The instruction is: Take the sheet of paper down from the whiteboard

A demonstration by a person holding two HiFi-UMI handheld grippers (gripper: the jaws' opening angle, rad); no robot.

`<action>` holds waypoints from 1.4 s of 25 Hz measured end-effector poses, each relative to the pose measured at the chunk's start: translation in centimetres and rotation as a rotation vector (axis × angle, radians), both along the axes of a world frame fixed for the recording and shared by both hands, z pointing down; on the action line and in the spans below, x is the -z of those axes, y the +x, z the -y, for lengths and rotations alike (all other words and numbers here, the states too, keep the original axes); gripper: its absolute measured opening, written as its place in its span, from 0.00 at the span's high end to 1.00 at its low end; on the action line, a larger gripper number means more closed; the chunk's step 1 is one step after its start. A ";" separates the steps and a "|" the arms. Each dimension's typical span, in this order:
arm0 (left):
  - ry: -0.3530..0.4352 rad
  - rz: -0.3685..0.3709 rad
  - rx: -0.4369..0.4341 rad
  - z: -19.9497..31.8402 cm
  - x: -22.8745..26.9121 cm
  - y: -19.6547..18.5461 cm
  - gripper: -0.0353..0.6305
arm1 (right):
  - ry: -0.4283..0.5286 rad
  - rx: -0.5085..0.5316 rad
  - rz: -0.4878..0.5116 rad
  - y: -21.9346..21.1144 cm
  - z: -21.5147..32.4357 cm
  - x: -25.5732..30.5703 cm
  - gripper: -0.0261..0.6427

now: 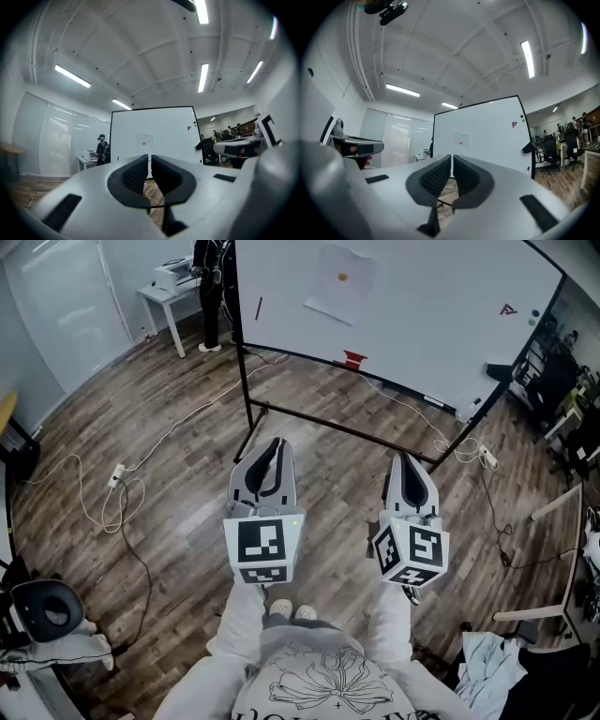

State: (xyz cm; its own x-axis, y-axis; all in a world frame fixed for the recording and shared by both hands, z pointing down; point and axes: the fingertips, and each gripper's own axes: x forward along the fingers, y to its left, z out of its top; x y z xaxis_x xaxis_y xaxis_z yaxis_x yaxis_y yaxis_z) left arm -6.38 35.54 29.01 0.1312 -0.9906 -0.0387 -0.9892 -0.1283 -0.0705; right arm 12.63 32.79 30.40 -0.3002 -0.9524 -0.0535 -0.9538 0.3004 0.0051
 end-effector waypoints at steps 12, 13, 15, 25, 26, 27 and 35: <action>-0.017 0.002 0.058 2.0 -1.2 2.0 0.87 | -0.002 0.063 -0.023 1.3 2.5 -0.9 0.91; -0.020 0.003 0.059 2.3 -1.3 2.0 0.86 | -0.005 0.065 -0.023 1.3 2.9 -1.0 0.90; -0.025 0.003 0.059 3.0 -1.6 1.9 0.85 | -0.011 0.064 -0.023 1.3 3.7 -1.4 0.89; -0.038 -0.001 0.031 11.7 -2.8 0.6 0.83 | -0.021 0.039 -0.039 0.0 12.0 -2.3 0.85; -0.037 -0.003 0.027 13.0 -2.7 0.3 0.83 | -0.019 0.036 -0.040 -0.4 13.2 -2.1 0.85; -0.035 -0.005 0.022 14.3 -2.6 -0.1 0.82 | -0.016 0.034 -0.040 -0.8 14.5 -2.0 0.85; -0.015 0.008 -0.030 25.4 -1.1 -3.2 0.82 | 0.004 -0.011 -0.033 -3.9 25.0 -0.6 0.85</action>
